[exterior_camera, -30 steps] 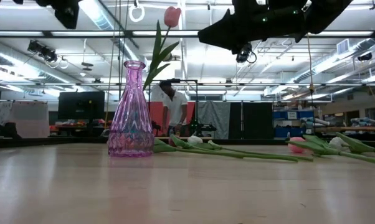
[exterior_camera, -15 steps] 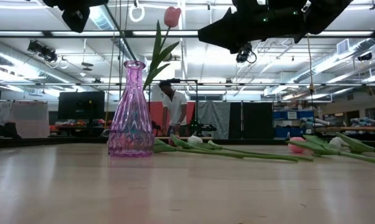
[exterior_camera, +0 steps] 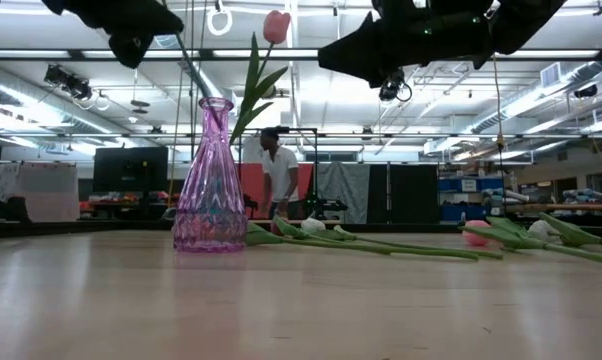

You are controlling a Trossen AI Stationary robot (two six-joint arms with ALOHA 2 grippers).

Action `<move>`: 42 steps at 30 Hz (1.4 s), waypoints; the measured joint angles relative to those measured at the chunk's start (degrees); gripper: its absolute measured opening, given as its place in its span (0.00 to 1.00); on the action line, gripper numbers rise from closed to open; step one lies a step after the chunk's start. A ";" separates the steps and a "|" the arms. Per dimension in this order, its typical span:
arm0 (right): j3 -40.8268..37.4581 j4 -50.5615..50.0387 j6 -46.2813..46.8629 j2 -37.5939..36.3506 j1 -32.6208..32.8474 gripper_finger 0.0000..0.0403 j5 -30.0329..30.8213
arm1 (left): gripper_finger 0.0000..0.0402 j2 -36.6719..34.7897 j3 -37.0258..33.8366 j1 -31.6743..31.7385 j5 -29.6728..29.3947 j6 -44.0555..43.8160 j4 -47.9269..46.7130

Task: Sort flowers into vase by color
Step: Put the bottom left red flower into the purple vase, then put the right white flower into the red vase

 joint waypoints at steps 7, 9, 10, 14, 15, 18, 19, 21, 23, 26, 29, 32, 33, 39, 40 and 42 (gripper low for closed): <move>0.00 -4.24 2.71 0.04 0.00 0.40 0.66 | 0.02 6.26 0.00 5.60 9.47 0.35 2.63; 0.00 -4.94 2.77 0.04 0.00 0.40 1.02 | 0.02 8.25 0.00 6.81 12.52 1.31 3.85; 0.00 -5.00 2.89 0.04 0.08 0.40 1.56 | 0.02 9.18 0.00 7.24 13.69 1.81 4.33; 0.00 -4.98 3.85 0.04 0.15 0.40 3.85 | 0.05 12.06 -0.01 7.87 14.89 2.80 4.08; 0.00 -5.05 4.00 0.04 0.15 0.40 4.09 | 0.07 12.68 -0.01 7.86 14.88 3.25 4.00; 0.00 -5.79 5.24 0.04 0.15 0.40 4.25 | 0.13 13.77 -0.02 7.85 15.21 3.83 3.68; 0.00 -6.38 5.64 0.04 0.15 0.40 4.26 | 0.16 13.95 -0.02 7.85 15.67 4.63 3.63; 0.00 -7.82 6.37 0.04 0.15 0.40 4.65 | 0.22 13.93 -0.02 7.85 16.48 6.42 3.47; 0.00 -9.92 7.59 0.04 0.31 0.40 6.18 | 0.29 13.80 0.39 7.85 16.77 7.17 1.61; 0.00 -13.20 10.78 0.04 1.40 0.40 8.72 | 0.36 13.31 2.78 7.85 16.78 7.85 -3.91; 0.00 -15.80 13.35 0.50 4.08 0.40 11.54 | 0.39 12.42 3.67 7.50 16.76 7.65 -6.88; 0.04 -16.68 14.75 2.83 7.16 0.40 15.25 | 0.39 10.73 3.00 6.00 15.27 7.80 -6.95; 0.05 -16.20 15.35 4.13 7.94 0.40 16.16 | 0.39 9.90 2.58 5.39 13.94 7.81 -7.18; 0.04 -18.72 21.72 11.08 9.81 0.40 17.11 | 0.39 5.03 -0.74 1.51 7.32 4.85 -9.07; 0.11 -20.59 23.20 11.60 9.90 0.40 17.09 | 0.39 3.98 -1.11 0.91 7.03 4.10 -9.15; 0.90 -26.92 26.96 11.92 10.19 0.40 17.09 | 0.39 1.92 -1.82 -0.16 6.16 2.92 -10.65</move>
